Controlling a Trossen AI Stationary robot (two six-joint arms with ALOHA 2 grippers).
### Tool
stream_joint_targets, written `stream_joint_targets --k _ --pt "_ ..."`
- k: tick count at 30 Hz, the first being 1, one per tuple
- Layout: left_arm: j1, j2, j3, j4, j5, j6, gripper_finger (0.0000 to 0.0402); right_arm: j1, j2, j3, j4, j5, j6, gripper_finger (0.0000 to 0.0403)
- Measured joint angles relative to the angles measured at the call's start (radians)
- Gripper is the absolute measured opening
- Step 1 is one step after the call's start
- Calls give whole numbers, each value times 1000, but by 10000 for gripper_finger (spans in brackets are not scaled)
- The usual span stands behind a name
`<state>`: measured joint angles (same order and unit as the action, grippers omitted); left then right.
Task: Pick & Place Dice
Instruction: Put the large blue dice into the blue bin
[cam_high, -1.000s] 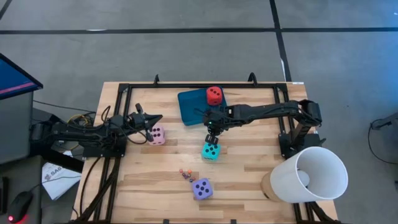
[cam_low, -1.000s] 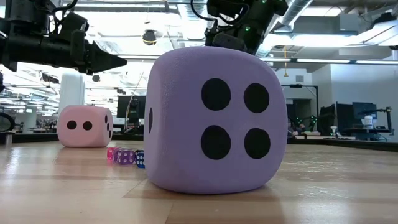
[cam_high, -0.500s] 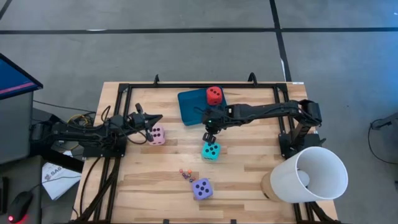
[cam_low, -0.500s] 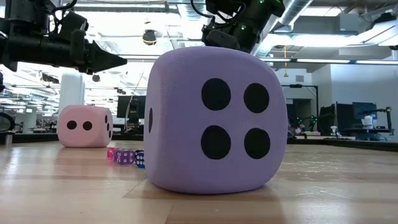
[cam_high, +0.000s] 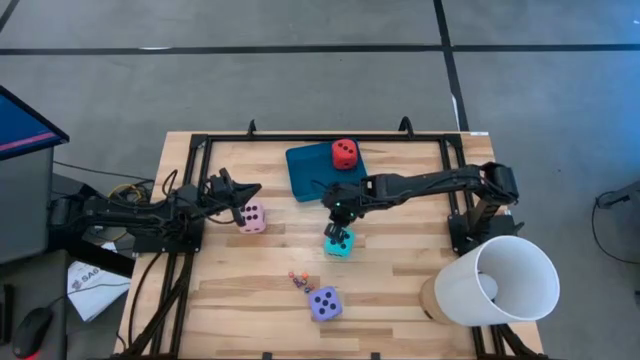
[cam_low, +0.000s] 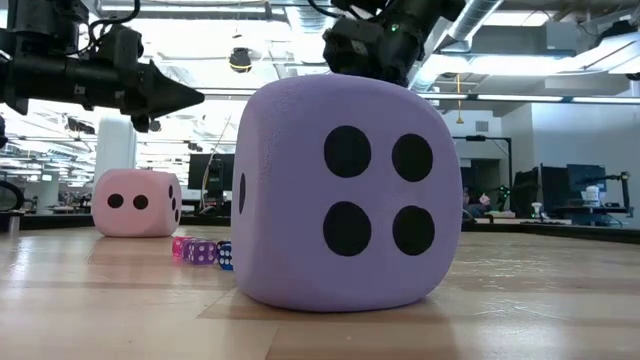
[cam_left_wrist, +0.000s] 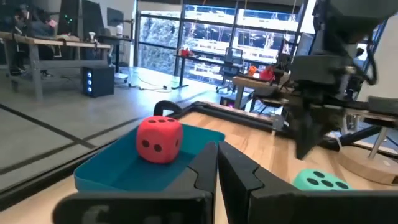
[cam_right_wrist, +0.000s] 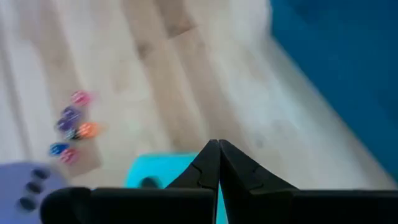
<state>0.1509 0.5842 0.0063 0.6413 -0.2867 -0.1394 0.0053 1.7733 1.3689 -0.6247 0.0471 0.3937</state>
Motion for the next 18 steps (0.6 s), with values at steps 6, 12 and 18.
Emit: stream_joint_targets --k 6,12,18 --pt "0 0 0 -38 0 1 6 27 0 0 10 3 -46 4" --pt "0 0 0 -92 0 -21 6 55 0 0 11 2 -75 18" --pt "0 0 0 -92 0 -26 6 91 0 0 -21 2 -87 87"
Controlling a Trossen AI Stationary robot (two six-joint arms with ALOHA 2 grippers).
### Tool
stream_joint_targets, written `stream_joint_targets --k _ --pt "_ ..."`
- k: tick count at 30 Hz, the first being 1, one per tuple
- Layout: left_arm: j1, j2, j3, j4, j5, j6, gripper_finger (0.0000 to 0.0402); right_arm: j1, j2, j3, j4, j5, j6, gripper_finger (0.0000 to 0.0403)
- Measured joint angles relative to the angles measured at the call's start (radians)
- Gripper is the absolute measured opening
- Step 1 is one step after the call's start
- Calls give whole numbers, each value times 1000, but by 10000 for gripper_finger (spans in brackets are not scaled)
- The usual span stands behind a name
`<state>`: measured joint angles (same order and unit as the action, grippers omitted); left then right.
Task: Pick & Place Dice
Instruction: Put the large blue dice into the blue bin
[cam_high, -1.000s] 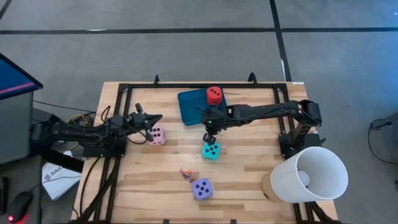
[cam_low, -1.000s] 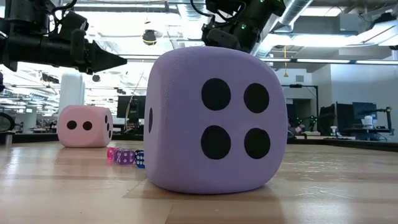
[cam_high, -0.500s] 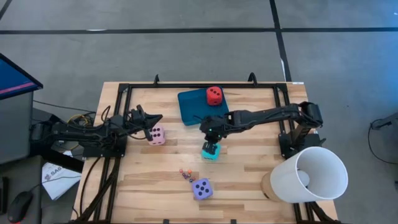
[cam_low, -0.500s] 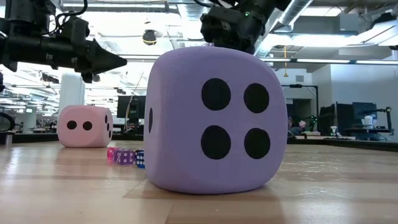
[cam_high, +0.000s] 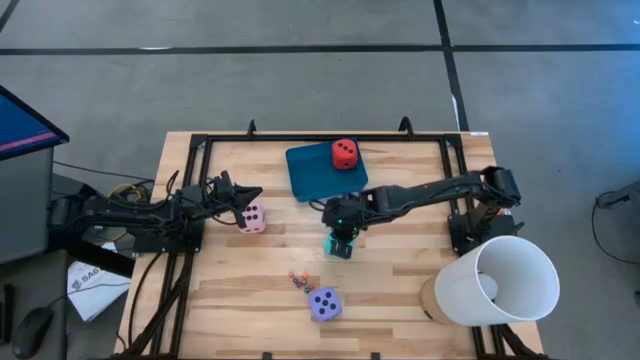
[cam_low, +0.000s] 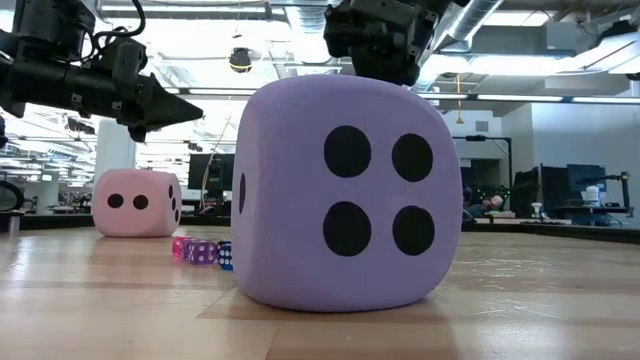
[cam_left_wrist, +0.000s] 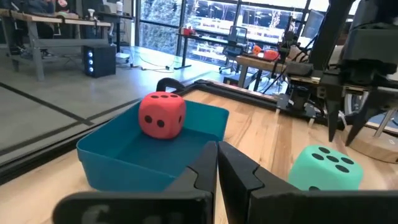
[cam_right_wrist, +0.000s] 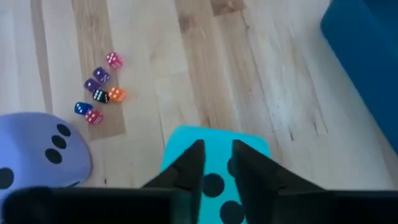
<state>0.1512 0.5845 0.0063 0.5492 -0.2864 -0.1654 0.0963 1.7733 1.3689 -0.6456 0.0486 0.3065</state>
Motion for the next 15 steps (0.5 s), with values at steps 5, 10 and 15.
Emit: stream_joint_targets --k 5,10,15 --pt "0 0 0 0 0 0 6 24 0 0 -7 0 14 175" --pt "0 0 0 12 0 1 6 31 0 0 -7 2 34 261" --pt "0 0 0 18 0 1 6 25 0 0 -23 6 47 299"
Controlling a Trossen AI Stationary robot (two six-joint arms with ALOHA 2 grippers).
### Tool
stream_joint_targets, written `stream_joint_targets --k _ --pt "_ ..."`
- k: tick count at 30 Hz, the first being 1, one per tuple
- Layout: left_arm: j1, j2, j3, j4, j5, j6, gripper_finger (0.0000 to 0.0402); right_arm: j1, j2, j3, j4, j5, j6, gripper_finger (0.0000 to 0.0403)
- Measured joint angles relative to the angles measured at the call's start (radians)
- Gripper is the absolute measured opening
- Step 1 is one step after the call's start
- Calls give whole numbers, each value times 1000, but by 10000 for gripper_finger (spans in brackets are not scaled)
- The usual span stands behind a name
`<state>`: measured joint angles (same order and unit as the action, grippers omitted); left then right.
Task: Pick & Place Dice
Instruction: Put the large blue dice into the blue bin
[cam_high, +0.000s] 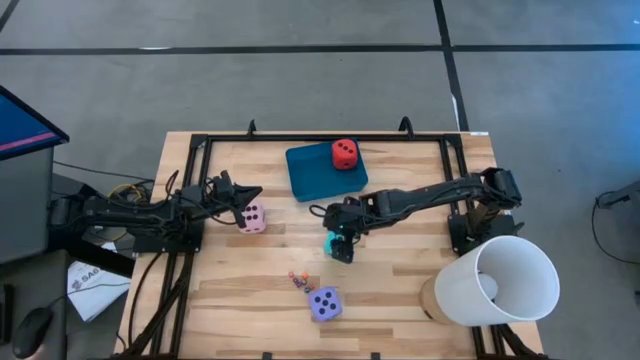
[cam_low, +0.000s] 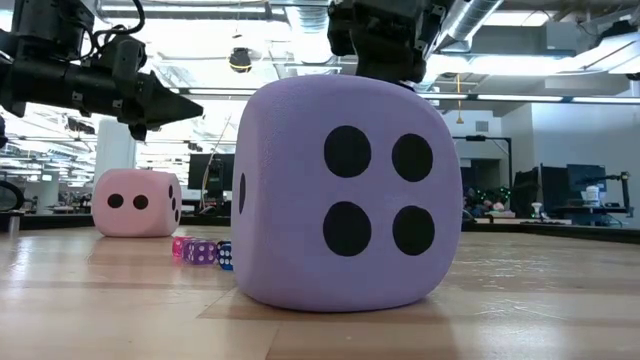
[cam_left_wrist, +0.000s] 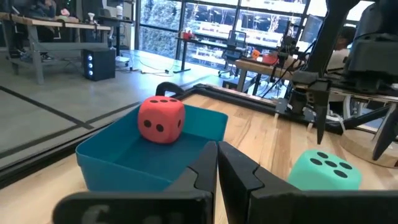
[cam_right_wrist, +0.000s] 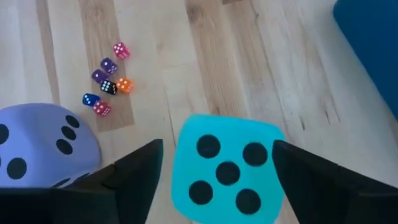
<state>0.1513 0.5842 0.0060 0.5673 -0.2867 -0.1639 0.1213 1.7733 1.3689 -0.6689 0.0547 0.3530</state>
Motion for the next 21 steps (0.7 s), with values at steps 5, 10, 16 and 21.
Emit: stream_joint_targets --k 5,10,16,21 --pt "0 0 0 -7 0 0 6 0 14 0 -61 60 98 318" --pt "0 0 0 -8 0 1 6 -2 14 0 -103 129 90 333" --pt "0 0 0 -9 0 1 6 3 14 0 -82 130 82 334" --pt "0 0 0 -9 0 1 6 9 14 0 -79 129 82 336"
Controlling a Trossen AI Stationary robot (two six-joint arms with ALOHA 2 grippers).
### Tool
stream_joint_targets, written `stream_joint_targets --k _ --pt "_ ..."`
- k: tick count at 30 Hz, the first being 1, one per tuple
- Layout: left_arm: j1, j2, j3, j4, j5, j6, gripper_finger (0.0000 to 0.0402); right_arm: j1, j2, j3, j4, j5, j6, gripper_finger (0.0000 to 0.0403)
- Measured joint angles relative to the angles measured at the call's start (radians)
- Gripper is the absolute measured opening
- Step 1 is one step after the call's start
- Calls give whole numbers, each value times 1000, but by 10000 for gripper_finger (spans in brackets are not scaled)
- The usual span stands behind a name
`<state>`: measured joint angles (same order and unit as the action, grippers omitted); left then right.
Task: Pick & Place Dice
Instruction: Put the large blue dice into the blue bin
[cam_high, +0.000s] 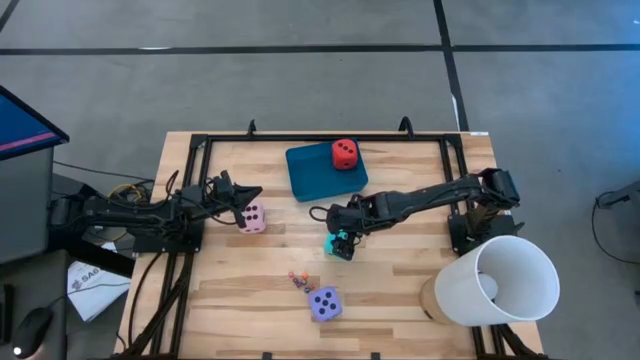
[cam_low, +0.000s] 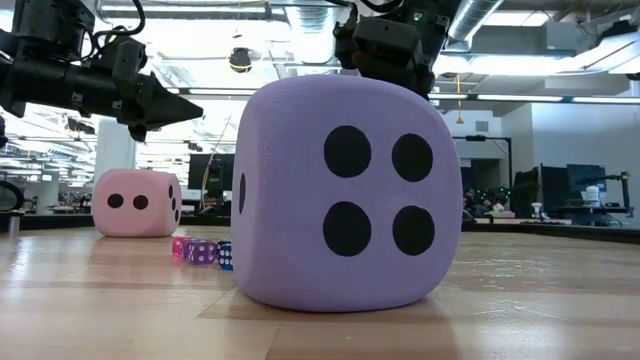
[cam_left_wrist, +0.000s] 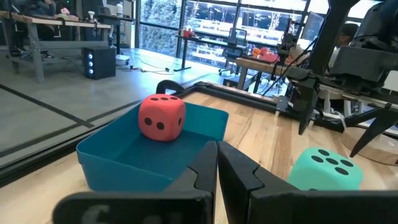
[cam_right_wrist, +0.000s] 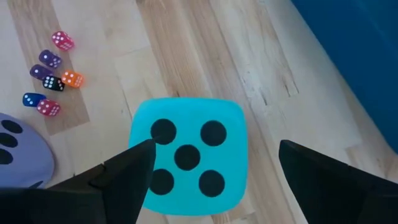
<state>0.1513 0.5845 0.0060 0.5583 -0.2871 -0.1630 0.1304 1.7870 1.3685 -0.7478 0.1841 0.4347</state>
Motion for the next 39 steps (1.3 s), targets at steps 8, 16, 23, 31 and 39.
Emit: stream_joint_targets --k 8,16,23,31,39 --pt "0 0 0 0 0 0 6 0 0 0 1 -2 3 334" --pt "0 0 0 0 0 0 6 0 0 0 36 -35 3 338" --pt "0 0 0 0 0 0 6 0 0 0 38 -55 15 377" --pt "0 0 0 0 0 0 6 -13 0 0 45 -51 87 391" --pt "0 0 0 0 0 0 6 -12 0 0 45 -48 41 395"
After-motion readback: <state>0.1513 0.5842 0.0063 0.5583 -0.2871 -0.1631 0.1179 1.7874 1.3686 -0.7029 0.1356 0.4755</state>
